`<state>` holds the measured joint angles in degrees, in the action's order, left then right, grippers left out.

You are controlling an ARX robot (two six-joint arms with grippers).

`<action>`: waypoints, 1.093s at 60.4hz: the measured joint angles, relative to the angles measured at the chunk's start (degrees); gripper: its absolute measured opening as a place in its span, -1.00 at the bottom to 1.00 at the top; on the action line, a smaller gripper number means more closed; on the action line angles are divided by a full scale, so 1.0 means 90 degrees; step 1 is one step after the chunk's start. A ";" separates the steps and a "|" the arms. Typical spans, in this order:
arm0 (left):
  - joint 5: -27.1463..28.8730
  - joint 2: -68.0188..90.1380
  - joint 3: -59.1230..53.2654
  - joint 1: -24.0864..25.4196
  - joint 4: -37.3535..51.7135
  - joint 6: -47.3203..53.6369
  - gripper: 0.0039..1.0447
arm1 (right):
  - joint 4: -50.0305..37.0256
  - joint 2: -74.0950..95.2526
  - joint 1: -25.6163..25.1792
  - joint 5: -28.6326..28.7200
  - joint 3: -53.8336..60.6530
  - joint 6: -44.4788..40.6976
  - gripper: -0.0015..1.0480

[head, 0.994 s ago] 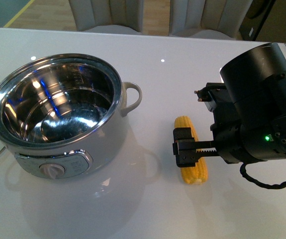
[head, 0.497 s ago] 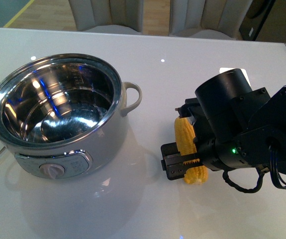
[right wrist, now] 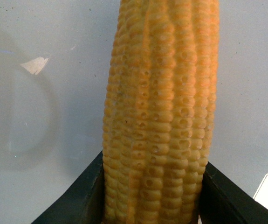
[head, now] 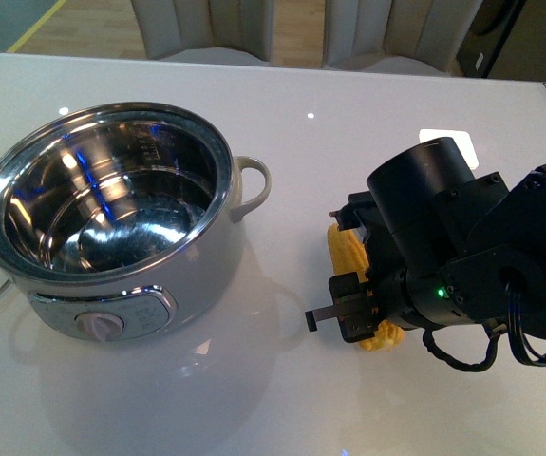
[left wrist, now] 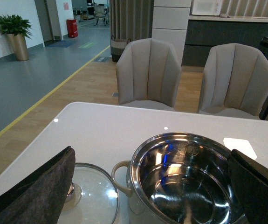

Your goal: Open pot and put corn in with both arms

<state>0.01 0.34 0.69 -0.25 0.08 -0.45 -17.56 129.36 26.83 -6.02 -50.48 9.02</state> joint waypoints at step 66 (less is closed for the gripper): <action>0.0002 0.0000 0.0002 0.0000 0.0000 0.0000 0.88 | 0.0323 -0.2868 -0.0301 0.1112 -0.0661 0.3249 -0.56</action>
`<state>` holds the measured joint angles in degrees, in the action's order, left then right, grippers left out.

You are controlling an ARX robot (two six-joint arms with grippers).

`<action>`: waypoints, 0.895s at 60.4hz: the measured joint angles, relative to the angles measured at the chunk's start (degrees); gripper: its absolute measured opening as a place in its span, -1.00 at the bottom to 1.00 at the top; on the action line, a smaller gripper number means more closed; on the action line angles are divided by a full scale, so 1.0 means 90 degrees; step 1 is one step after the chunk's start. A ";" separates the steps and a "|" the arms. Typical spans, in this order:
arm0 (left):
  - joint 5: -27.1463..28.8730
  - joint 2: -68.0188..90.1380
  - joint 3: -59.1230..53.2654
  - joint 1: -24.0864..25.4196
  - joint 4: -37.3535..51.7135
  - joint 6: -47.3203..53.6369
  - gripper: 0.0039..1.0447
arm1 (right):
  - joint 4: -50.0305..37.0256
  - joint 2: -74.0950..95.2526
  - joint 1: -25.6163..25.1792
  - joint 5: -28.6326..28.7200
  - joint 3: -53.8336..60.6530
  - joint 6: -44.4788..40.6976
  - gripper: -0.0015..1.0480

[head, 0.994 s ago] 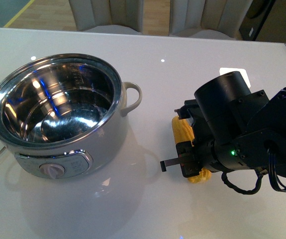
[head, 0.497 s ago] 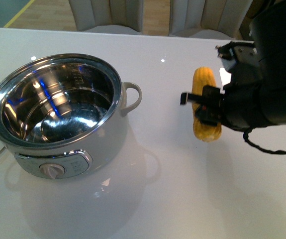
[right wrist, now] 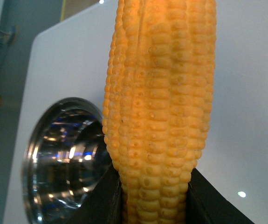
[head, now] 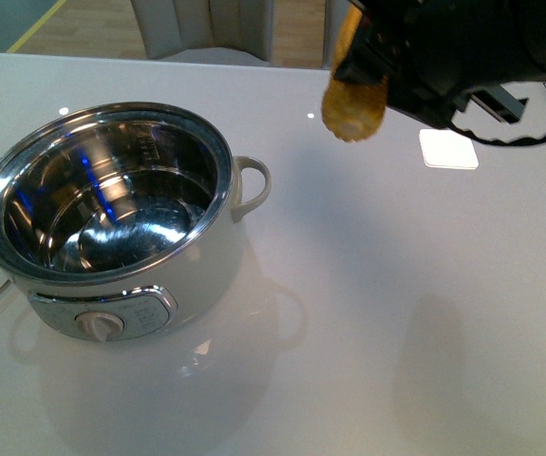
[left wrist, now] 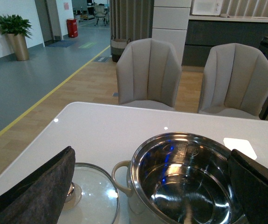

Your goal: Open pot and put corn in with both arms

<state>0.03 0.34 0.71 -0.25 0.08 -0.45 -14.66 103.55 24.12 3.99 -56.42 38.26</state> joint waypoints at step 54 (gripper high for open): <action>0.0000 0.0000 0.0000 0.0000 0.0000 0.0000 0.88 | 0.0270 0.1715 0.1583 0.0333 -0.1843 0.1362 -0.56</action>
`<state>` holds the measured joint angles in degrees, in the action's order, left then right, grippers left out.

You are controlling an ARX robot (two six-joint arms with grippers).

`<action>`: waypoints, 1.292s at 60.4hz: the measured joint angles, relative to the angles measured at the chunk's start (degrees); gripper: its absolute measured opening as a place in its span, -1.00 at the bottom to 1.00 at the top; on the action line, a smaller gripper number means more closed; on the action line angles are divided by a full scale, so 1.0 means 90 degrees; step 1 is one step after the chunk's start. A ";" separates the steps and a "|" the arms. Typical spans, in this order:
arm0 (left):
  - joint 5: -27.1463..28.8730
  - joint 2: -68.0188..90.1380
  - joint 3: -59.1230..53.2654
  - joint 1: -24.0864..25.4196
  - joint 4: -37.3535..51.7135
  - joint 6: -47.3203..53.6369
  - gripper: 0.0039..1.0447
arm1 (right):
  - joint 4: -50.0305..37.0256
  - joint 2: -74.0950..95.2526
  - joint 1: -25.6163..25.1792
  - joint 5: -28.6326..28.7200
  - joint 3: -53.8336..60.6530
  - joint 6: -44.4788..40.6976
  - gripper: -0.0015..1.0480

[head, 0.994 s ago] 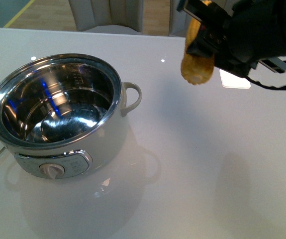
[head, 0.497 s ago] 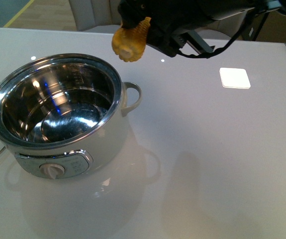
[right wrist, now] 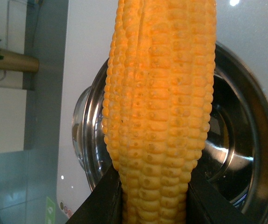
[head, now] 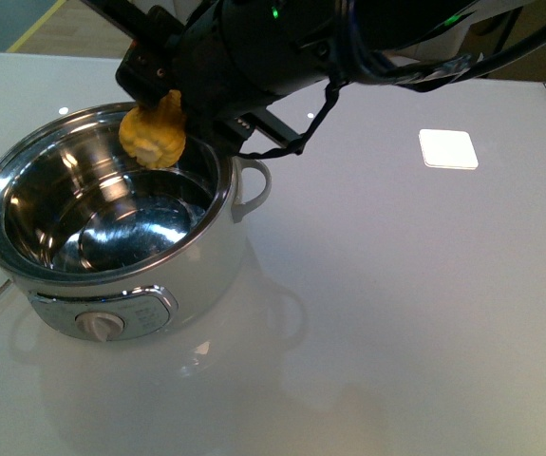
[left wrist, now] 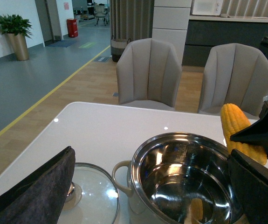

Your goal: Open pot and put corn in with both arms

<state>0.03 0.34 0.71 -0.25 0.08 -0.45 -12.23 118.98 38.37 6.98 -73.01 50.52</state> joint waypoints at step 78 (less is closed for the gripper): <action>-0.0002 0.0000 0.0000 0.0000 0.0000 0.0000 0.88 | -0.0449 -0.0452 -0.0209 0.0175 0.1088 -0.0044 0.83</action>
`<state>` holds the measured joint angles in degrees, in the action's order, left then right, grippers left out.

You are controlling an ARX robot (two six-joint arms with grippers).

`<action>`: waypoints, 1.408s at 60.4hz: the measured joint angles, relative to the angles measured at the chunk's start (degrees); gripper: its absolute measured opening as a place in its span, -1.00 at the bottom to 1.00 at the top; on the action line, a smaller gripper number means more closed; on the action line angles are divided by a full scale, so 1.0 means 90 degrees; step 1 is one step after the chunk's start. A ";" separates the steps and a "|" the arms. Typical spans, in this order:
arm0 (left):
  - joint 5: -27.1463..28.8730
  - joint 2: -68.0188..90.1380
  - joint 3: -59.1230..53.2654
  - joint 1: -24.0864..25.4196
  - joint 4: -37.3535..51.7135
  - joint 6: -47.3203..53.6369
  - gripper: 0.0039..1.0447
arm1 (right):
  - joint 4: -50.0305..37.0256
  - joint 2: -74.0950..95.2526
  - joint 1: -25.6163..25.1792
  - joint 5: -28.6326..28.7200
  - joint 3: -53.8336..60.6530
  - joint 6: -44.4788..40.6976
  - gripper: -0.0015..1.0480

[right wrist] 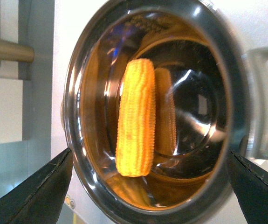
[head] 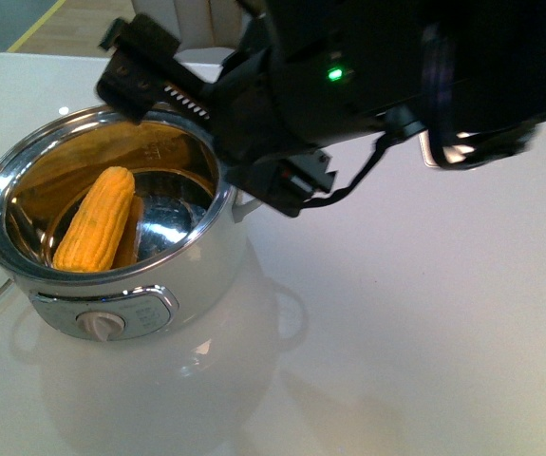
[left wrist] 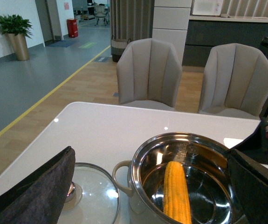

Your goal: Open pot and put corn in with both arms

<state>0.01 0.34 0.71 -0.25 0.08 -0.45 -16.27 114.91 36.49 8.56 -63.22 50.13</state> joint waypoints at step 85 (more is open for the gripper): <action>0.0000 0.0000 0.0000 0.0000 0.0000 0.0000 0.88 | -0.0765 -0.9362 -0.3917 -0.0998 0.6200 -0.5323 -0.10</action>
<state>0.01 0.34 0.71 -0.25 0.08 -0.45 -23.16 30.65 1.23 -0.43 -7.42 2.22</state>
